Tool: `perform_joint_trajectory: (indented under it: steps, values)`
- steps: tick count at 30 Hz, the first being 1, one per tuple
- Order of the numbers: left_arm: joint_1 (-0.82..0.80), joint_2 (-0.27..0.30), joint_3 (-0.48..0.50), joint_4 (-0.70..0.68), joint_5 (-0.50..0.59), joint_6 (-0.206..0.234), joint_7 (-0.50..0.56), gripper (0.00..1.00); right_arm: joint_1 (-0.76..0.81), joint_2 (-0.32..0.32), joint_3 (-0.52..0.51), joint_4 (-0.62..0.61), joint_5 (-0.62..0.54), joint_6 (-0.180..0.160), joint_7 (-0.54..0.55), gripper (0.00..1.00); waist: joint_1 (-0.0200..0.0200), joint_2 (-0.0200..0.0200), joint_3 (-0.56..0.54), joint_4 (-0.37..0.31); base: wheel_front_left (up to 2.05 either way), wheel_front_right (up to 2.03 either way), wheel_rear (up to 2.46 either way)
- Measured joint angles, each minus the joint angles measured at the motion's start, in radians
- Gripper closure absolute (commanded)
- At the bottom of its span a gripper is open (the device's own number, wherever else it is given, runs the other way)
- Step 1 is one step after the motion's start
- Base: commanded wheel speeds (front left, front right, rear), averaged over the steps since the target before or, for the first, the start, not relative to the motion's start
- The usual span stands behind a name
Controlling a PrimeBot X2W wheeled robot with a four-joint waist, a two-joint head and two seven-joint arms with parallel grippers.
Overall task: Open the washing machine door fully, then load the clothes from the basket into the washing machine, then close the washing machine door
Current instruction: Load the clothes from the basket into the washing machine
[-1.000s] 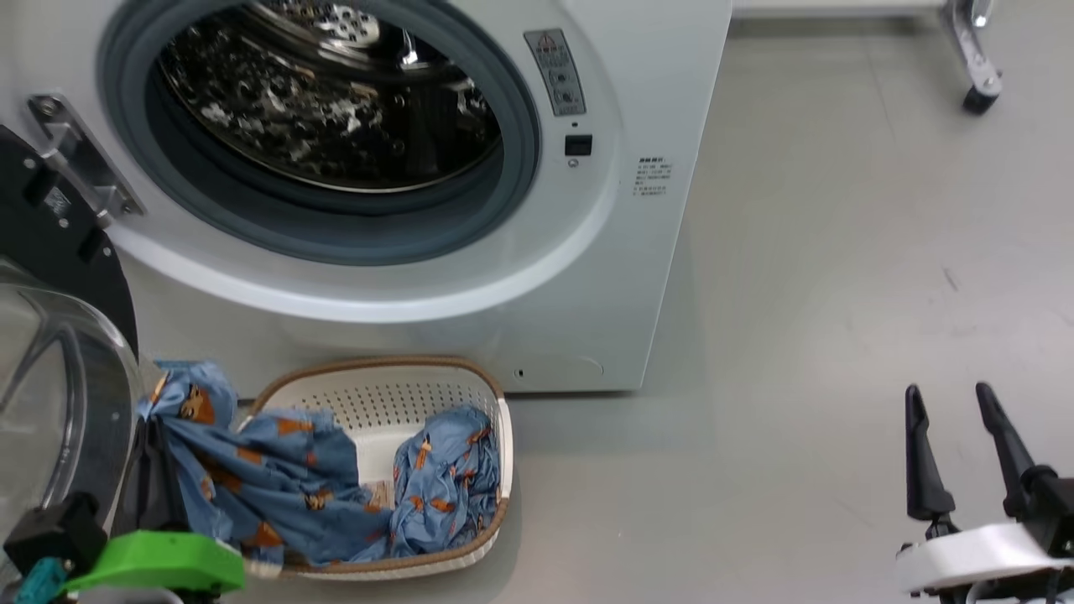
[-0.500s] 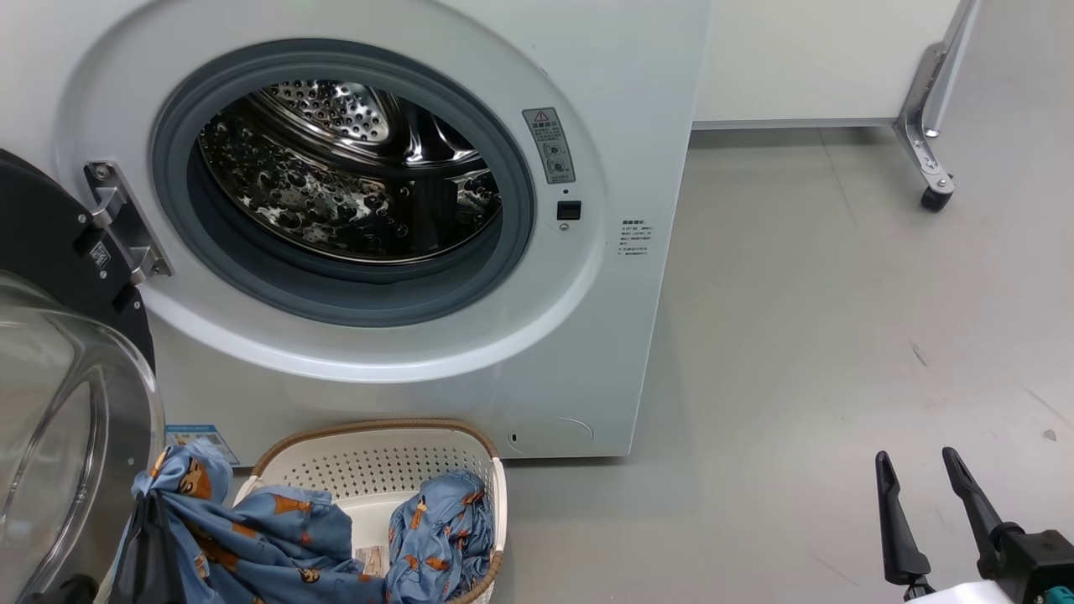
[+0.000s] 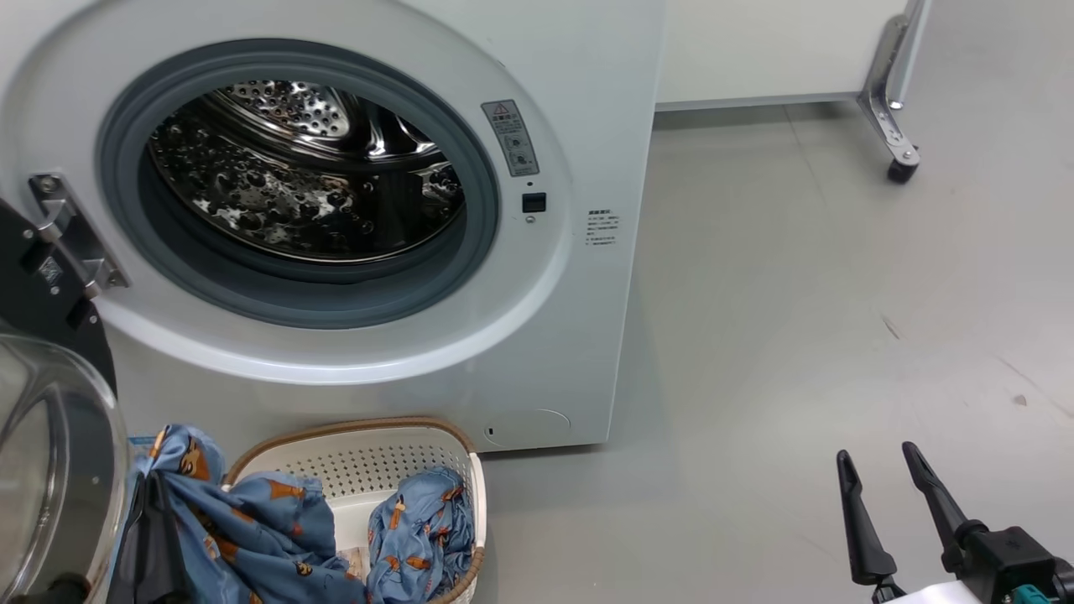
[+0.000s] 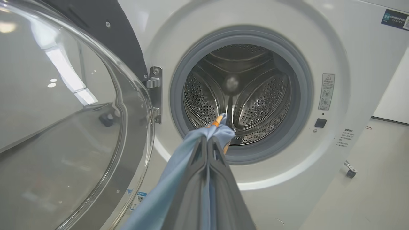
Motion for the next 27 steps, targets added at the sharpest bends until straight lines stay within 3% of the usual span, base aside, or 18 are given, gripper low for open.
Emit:
perform_joint_trajectory:
  steps: [7, 14, 23, 27]
  values:
    - [-0.052, 0.001, -0.022, -0.035, -0.003, 0.001, 0.031, 1.0, -0.023, 0.012, 0.038, -0.018, 0.001, 0.0, 0.0, 0.0, 0.0, 0.0, 0.032, -0.042, 0.0, 0.0, 0.0]
    - [-0.19, 0.025, 0.019, -0.052, -0.013, 0.027, 0.084, 1.0, -0.058, 0.026, 0.059, -0.035, 0.01, 0.0, 0.0, 0.0, 0.0, 0.0, 0.091, -0.111, 0.0, 0.0, 0.0]
    - [-0.393, 0.123, 0.08, -0.014, -0.013, 0.063, 0.165, 1.0, -0.076, 0.041, 0.088, -0.04, 0.02, 0.0, 0.0, 0.0, 0.0, 0.0, 0.196, -0.215, 0.0, 0.0, 0.0]
    - [-0.5, 0.201, 0.124, 0.045, -0.003, 0.078, 0.215, 1.0, -0.093, 0.044, 0.114, -0.04, 0.037, 0.0, 0.0, 0.0, 0.0, 0.0, 0.261, -0.279, 0.0, 0.0, 0.0]
